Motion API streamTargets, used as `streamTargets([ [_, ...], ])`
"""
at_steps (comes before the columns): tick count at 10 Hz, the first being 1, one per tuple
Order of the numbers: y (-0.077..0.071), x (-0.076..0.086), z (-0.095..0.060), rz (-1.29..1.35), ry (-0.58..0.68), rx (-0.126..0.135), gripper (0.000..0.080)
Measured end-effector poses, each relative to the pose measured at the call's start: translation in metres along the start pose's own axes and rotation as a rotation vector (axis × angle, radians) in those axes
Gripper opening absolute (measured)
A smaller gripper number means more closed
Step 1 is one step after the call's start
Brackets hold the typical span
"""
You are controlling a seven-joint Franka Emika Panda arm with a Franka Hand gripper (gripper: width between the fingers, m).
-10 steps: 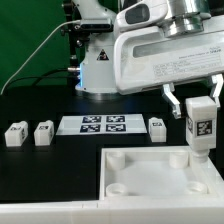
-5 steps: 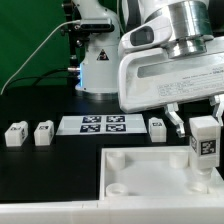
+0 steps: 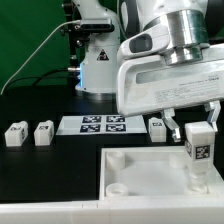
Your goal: Assemble one leg
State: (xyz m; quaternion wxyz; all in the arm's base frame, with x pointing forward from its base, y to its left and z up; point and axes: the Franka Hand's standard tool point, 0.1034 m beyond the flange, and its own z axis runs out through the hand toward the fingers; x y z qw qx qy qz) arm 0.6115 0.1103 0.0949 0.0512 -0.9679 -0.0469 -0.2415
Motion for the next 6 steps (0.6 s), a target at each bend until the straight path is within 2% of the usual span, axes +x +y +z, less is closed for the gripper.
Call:
streamTargets([
  [2,-0.005,-0.0004,0.0028,-0.006,0.018,0.004,0.0291],
  [4,-0.0016,0.0028,0.003,-0.009,0.022,0.001,0.0291],
  [6,-0.0055,0.0024,0.0049,-0.013,0.024,0.006,0.0291],
])
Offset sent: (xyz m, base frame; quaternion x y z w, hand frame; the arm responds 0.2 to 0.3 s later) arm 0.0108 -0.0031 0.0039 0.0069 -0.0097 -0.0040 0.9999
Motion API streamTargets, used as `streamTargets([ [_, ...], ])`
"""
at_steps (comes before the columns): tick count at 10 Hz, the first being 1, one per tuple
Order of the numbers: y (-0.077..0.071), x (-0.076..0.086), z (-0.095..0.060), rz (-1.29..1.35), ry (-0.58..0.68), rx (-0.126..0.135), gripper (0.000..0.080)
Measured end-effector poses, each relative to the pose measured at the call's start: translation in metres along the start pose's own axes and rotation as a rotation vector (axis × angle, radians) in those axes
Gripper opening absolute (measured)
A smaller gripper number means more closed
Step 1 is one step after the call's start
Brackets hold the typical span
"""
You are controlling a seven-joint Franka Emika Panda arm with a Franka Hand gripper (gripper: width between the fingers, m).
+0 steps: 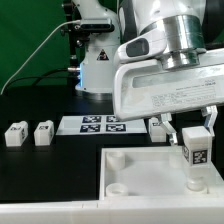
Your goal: Assemble one leg
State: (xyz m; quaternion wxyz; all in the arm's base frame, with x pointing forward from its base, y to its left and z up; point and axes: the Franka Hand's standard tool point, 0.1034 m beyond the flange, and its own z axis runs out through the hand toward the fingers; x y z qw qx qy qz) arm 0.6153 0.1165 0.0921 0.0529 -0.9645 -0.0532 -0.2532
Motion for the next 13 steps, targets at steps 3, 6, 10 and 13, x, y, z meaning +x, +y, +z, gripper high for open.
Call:
streamTargets([
  [3,0.002,-0.011,0.01,-0.006,-0.018,-0.001,0.0291],
  [6,0.001,-0.01,0.012,0.015,0.041,-0.009,0.0291],
  [10,0.002,-0.01,0.013,0.024,0.057,-0.025,0.048],
  [13,0.002,-0.01,0.013,0.023,0.057,-0.025,0.0648],
])
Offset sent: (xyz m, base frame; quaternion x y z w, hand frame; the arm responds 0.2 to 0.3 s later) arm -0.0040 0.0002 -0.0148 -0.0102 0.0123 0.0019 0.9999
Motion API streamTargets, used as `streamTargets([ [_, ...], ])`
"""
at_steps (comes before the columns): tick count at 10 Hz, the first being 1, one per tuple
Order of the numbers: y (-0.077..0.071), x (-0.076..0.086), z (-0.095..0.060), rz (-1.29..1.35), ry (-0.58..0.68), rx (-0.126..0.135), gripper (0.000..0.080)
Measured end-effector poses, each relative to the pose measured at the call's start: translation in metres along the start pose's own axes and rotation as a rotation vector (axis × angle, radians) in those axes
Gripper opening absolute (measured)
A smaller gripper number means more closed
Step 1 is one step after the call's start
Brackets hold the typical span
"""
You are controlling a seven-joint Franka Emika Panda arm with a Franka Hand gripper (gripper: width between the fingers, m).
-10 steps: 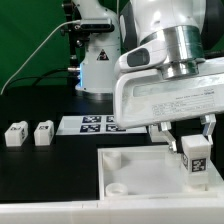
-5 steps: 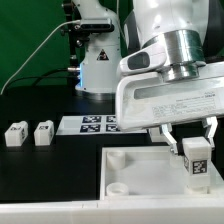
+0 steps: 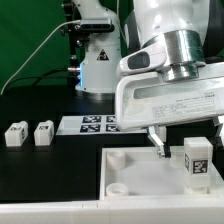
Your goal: Assemble one leg
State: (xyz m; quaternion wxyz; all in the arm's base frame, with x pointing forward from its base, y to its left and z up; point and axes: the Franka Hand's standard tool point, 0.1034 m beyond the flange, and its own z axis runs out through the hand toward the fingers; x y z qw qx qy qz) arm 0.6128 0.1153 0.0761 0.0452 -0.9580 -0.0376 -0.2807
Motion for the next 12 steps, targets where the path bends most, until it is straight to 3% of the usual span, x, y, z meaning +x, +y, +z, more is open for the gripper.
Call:
streamTargets([
  [5,0.0,0.0,0.0,-0.002,0.001,0.0,0.0649],
  [6,-0.007,0.012,-0.014,-0.006,-0.014,0.009,0.0649],
  [8,-0.006,0.026,-0.033,0.0,-0.082,0.017,0.0649],
  [9,-0.008,0.021,-0.032,0.003,-0.152,0.024,0.0649],
  [12,-0.008,0.021,-0.032,0.003,-0.152,0.024,0.0649],
])
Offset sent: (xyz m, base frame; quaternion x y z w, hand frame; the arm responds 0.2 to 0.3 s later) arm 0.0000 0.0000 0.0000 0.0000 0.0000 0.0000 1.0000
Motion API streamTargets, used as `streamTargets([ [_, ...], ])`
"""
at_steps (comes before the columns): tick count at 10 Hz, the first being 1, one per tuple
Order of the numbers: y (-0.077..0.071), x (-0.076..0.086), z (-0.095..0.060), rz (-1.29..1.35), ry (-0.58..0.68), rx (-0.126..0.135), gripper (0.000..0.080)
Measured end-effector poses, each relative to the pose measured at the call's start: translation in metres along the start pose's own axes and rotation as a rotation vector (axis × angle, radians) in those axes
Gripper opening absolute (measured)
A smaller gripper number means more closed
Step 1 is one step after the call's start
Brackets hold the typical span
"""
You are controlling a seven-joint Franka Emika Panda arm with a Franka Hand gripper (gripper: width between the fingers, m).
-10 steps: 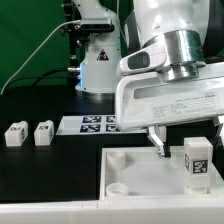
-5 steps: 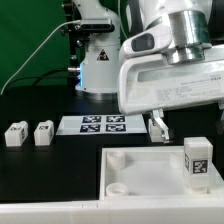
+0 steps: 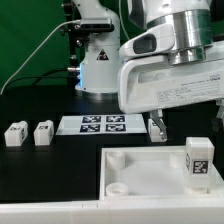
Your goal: Assemble one leg
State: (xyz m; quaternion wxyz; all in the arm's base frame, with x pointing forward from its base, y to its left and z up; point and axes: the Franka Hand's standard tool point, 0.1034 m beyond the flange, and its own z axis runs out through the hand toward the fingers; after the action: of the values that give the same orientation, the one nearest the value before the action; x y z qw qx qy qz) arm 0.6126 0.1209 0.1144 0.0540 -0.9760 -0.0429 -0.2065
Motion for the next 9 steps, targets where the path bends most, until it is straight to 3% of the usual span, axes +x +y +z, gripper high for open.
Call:
streamTargets([
  [6,0.0,0.0,0.0,0.0,0.0,0.0,0.0649],
  [7,0.0,-0.029,0.01,0.001,-0.156,0.008,0.0649],
  [8,0.001,-0.012,-0.002,0.017,-0.171,0.01,0.0649],
  [9,0.001,-0.008,-0.01,0.021,-0.228,0.018,0.0649],
])
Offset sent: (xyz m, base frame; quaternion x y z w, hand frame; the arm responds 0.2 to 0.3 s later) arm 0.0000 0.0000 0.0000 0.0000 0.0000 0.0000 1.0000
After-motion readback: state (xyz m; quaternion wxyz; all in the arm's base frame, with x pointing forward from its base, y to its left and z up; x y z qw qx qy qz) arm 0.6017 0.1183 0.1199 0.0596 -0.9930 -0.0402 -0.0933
